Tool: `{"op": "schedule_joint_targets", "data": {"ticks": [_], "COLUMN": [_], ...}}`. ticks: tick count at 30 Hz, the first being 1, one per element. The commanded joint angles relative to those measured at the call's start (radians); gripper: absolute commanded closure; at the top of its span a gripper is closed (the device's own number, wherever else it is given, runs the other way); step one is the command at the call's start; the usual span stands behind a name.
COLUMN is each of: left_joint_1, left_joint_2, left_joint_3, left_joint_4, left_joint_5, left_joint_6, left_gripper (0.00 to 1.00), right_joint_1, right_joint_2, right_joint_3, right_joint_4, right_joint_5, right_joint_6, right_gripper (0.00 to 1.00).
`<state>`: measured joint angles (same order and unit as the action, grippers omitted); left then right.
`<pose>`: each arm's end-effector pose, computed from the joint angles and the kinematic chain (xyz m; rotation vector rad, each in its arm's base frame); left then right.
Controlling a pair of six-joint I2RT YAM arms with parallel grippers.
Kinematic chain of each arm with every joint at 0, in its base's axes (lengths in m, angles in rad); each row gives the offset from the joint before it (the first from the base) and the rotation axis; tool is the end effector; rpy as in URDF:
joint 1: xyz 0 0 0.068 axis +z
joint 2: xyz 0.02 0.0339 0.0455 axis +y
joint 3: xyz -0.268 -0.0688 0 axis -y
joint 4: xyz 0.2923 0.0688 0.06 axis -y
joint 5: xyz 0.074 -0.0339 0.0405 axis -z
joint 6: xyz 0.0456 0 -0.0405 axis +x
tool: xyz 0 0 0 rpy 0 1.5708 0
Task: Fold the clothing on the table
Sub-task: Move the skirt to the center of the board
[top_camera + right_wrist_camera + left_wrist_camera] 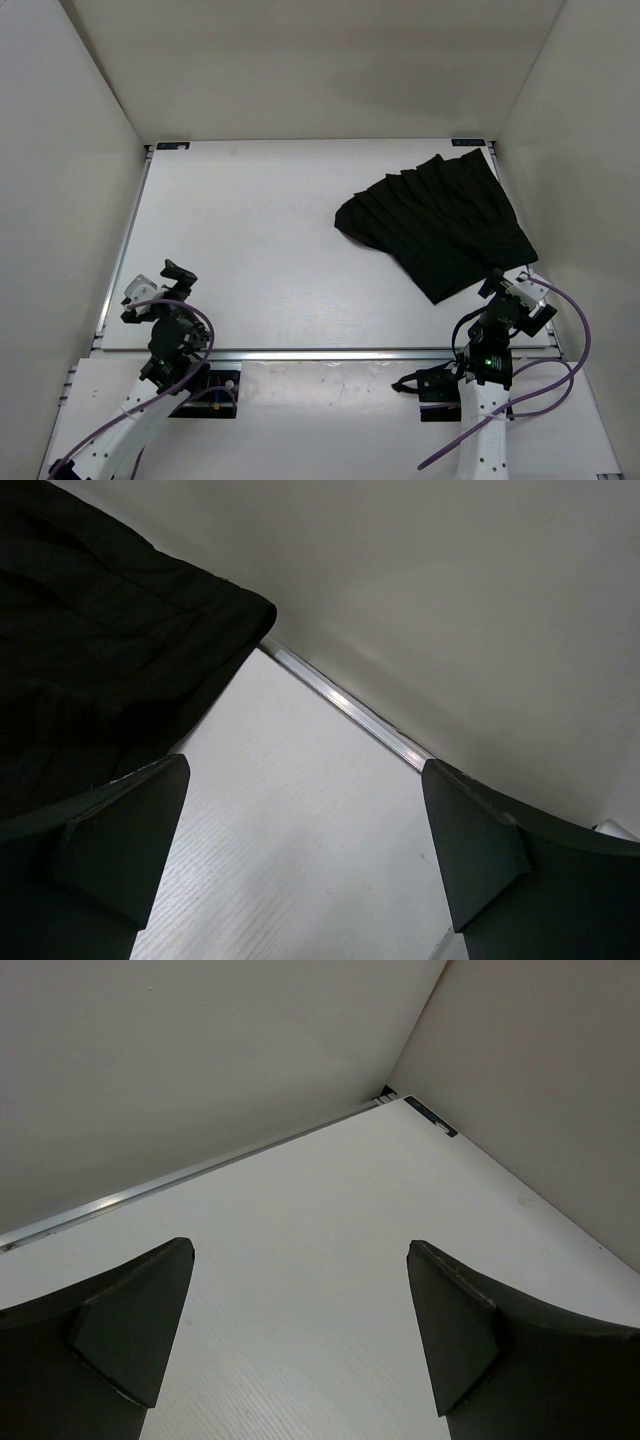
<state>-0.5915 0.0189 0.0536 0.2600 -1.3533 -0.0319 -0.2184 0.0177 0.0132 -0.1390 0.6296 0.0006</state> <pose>0.1264 -0.0312 0.2130 -0.7880 1.2984 0.3615 0.1448 -0.0597 0.1611 0.6509 1.6095 -0.6982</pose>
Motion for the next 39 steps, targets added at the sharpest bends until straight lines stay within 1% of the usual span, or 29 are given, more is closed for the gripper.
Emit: {"op": "schedule_joint_targets", "data": {"ticks": [1,6,10,15,21,24,39], "left_joint_1": [0.010,-0.005,0.010,-0.004,-0.002,0.001,0.004], "left_joint_2": [0.012,0.013,0.013,0.013,0.012,0.012,0.010], "left_joint_3": [-0.201,-0.207,-0.199,-0.208,-0.204,-0.213,-0.202], "left_joint_4": [0.001,0.002,-0.002,0.004,0.002,0.007,0.002], "left_joint_5": [0.009,0.002,0.011,-0.001,0.003,0.000,0.002], "left_joint_6": [-0.005,0.001,-0.005,0.003,-0.002,0.001,-0.002], "left_gripper": [0.02,0.01,0.02,0.02,0.01,0.02,0.02], "right_joint_1": [-0.002,-0.001,-0.002,-0.004,-0.003,-0.002,-0.001], "right_joint_2": [-0.007,-0.005,-0.007,-0.001,-0.004,-0.007,-0.002], "right_joint_3": [-0.047,-0.042,-0.042,-0.044,-0.045,-0.042,-0.044], "right_joint_4": [0.061,0.061,0.058,0.058,0.061,0.056,0.058], "right_joint_5": [0.016,0.016,0.016,0.018,0.015,0.013,0.016], "right_joint_6": [0.007,0.007,0.010,0.007,0.007,0.012,0.007], "right_gripper": [0.01,0.01,0.01,0.01,0.00,0.01,0.01]}}
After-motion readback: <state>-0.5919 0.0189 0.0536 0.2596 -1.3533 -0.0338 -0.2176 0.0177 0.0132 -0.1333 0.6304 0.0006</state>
